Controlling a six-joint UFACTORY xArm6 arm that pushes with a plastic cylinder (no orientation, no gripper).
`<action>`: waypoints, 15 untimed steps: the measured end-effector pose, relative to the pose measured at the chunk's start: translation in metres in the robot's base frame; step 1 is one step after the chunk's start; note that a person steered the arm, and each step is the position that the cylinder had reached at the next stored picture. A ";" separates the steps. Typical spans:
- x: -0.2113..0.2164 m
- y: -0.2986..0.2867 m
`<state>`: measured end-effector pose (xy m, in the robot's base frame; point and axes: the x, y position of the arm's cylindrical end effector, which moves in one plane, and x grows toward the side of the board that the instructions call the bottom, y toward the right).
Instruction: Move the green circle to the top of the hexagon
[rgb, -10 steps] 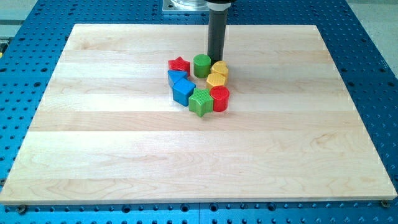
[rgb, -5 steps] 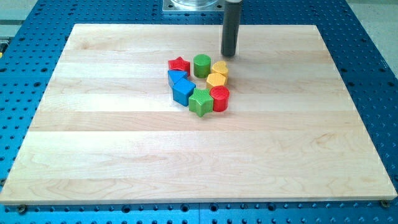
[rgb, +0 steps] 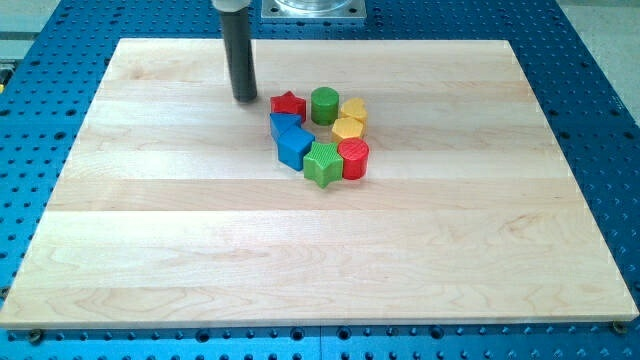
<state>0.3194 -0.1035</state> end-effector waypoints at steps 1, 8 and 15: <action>0.009 0.013; 0.010 0.092; 0.043 0.218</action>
<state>0.3627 0.1146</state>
